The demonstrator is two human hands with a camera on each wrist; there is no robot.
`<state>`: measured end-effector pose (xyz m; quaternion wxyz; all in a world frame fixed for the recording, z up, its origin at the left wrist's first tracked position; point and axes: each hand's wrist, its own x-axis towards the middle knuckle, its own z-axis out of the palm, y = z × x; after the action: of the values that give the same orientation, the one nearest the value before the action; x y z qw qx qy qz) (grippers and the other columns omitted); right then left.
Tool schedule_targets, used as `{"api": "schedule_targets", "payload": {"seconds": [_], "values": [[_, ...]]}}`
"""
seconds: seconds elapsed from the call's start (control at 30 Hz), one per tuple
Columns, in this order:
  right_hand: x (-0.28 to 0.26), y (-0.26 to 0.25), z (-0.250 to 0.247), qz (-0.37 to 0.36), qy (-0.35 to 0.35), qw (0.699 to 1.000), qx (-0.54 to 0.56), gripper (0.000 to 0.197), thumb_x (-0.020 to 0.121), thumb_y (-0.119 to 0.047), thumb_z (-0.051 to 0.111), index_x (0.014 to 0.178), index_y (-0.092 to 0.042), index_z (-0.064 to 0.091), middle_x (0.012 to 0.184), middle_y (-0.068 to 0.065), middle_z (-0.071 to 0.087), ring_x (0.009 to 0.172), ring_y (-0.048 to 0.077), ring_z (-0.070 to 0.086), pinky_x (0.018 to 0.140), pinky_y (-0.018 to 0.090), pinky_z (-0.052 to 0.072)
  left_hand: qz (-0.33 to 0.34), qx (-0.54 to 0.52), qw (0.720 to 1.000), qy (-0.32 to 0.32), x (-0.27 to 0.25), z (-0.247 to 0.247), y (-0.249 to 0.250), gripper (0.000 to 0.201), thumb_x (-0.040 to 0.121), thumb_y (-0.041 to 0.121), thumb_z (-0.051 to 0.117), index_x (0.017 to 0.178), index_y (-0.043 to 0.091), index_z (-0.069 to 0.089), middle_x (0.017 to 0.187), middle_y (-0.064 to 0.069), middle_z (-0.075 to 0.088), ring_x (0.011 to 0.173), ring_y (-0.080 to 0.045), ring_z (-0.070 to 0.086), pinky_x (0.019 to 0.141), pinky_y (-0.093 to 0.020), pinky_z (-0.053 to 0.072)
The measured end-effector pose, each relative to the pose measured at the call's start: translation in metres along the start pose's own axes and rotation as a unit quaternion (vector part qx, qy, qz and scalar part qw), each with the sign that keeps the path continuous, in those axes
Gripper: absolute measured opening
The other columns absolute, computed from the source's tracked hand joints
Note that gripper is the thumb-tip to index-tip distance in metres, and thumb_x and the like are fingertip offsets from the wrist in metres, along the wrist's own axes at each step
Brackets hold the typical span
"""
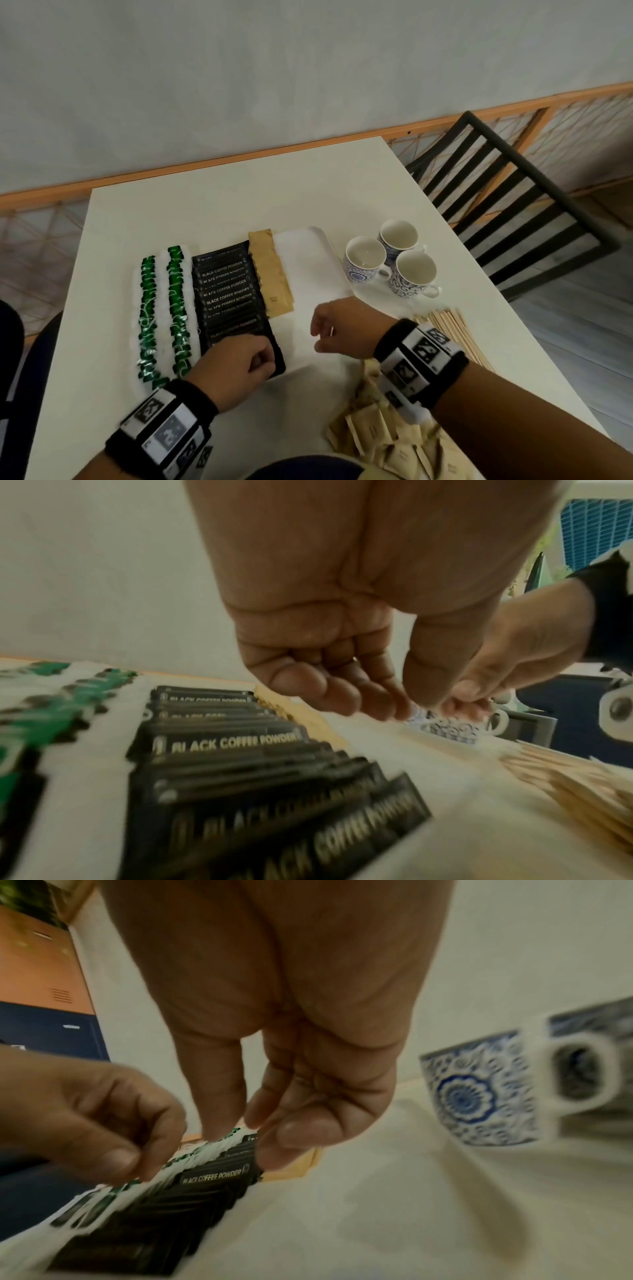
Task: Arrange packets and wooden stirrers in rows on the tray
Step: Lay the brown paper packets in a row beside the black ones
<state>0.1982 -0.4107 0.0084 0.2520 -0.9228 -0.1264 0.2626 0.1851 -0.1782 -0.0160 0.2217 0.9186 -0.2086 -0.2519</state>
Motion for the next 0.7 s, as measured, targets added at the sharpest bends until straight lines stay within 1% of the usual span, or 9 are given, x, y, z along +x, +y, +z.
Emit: {"api": "schedule_targets", "payload": {"seconds": [0.1, 0.17, 0.27, 0.33, 0.4, 0.43, 0.5, 0.6, 0.7], "values": [[-0.045, 0.013, 0.004, 0.018, -0.041, 0.998, -0.046, 0.026, 0.083, -0.032, 0.070, 0.108, -0.023, 0.066, 0.103, -0.005, 0.067, 0.089, 0.011, 0.054, 0.078, 0.022, 0.042, 0.013, 0.011, 0.998, -0.057, -0.013, 0.021, 0.003, 0.010, 0.087, 0.044, 0.059, 0.081, 0.038, 0.056, 0.083, 0.014, 0.062, 0.077, 0.001, 0.057, 0.071, -0.018, 0.046], [-0.073, 0.025, 0.015, 0.031, -0.060, 0.996, -0.064, 0.028, 0.084, -0.036, 0.068, 0.110, -0.026, 0.064, 0.105, -0.006, 0.065, 0.090, 0.011, 0.054, 0.081, 0.025, 0.046, 0.025, 0.032, 0.995, -0.088, -0.016, 0.031, 0.009, 0.011, 0.086, 0.048, 0.059, 0.084, 0.038, 0.055, 0.084, 0.015, 0.061, 0.078, 0.001, 0.056, 0.072, -0.020, 0.046], [-0.102, 0.037, 0.036, 0.036, -0.052, 0.996, -0.070, 0.034, 0.084, -0.038, 0.067, 0.116, -0.029, 0.059, 0.113, -0.007, 0.058, 0.099, 0.012, 0.053, 0.085, 0.026, 0.047, 0.032, 0.040, 0.991, -0.126, -0.015, 0.045, 0.024, 0.022, 0.082, 0.054, 0.060, 0.096, 0.037, 0.056, 0.091, 0.015, 0.062, 0.081, -0.002, 0.056, 0.075, -0.022, 0.047], [-0.110, 0.040, 0.049, 0.021, -0.031, 0.996, -0.076, 0.042, 0.085, -0.036, 0.067, 0.124, -0.029, 0.055, 0.123, -0.006, 0.052, 0.110, 0.013, 0.050, 0.094, 0.027, 0.045, 0.029, 0.054, 0.988, -0.138, -0.013, 0.055, 0.036, 0.036, 0.078, 0.059, 0.062, 0.104, 0.036, 0.055, 0.095, 0.014, 0.060, 0.083, -0.004, 0.055, 0.078, -0.023, 0.047], [-0.109, 0.040, 0.060, -0.009, -0.013, 0.994, -0.107, 0.048, 0.084, -0.036, 0.068, 0.129, -0.030, 0.052, 0.129, -0.005, 0.048, 0.118, 0.015, 0.046, 0.100, 0.030, 0.043, 0.021, 0.076, 0.987, -0.138, -0.010, 0.064, 0.050, 0.051, 0.067, 0.068, 0.063, 0.106, 0.037, 0.050, 0.095, 0.016, 0.055, 0.086, -0.006, 0.054, 0.081, -0.026, 0.047], [-0.108, 0.040, 0.063, -0.027, -0.003, 0.991, -0.132, 0.049, 0.084, -0.036, 0.068, 0.130, -0.030, 0.052, 0.130, -0.004, 0.048, 0.118, 0.017, 0.045, 0.101, 0.032, 0.042, 0.012, 0.088, 0.986, -0.138, -0.009, 0.069, 0.057, 0.060, 0.062, 0.071, 0.063, 0.108, 0.036, 0.048, 0.096, 0.016, 0.052, 0.088, -0.008, 0.053, 0.082, -0.027, 0.047], [-0.103, 0.038, 0.069, -0.050, 0.010, 0.980, -0.190, 0.047, 0.084, -0.037, 0.067, 0.129, -0.030, 0.053, 0.128, -0.001, 0.050, 0.116, 0.021, 0.046, 0.101, 0.036, 0.040, 0.009, 0.127, 0.984, -0.127, -0.007, 0.078, 0.069, 0.074, 0.057, 0.077, 0.064, 0.111, 0.031, 0.045, 0.103, 0.012, 0.050, 0.093, -0.013, 0.051, 0.083, -0.031, 0.046], [-0.099, 0.034, 0.075, -0.054, 0.021, 0.972, -0.227, 0.047, 0.083, -0.036, 0.067, 0.128, -0.029, 0.054, 0.123, 0.003, 0.052, 0.111, 0.025, 0.048, 0.099, 0.042, 0.039, 0.031, 0.176, 0.980, -0.087, -0.004, 0.095, 0.080, 0.079, 0.051, 0.083, 0.061, 0.104, 0.028, 0.041, 0.105, 0.006, 0.048, 0.094, -0.017, 0.050, 0.078, -0.032, 0.041], [-0.099, 0.031, 0.080, -0.037, 0.032, 0.972, -0.229, 0.046, 0.085, -0.032, 0.064, 0.128, -0.022, 0.052, 0.121, 0.008, 0.052, 0.105, 0.029, 0.050, 0.092, 0.045, 0.043, 0.017, 0.182, 0.981, -0.060, -0.004, 0.108, 0.084, 0.080, 0.049, 0.080, 0.063, 0.106, 0.029, 0.040, 0.107, 0.008, 0.046, 0.099, -0.017, 0.049, 0.084, -0.032, 0.041]]}}
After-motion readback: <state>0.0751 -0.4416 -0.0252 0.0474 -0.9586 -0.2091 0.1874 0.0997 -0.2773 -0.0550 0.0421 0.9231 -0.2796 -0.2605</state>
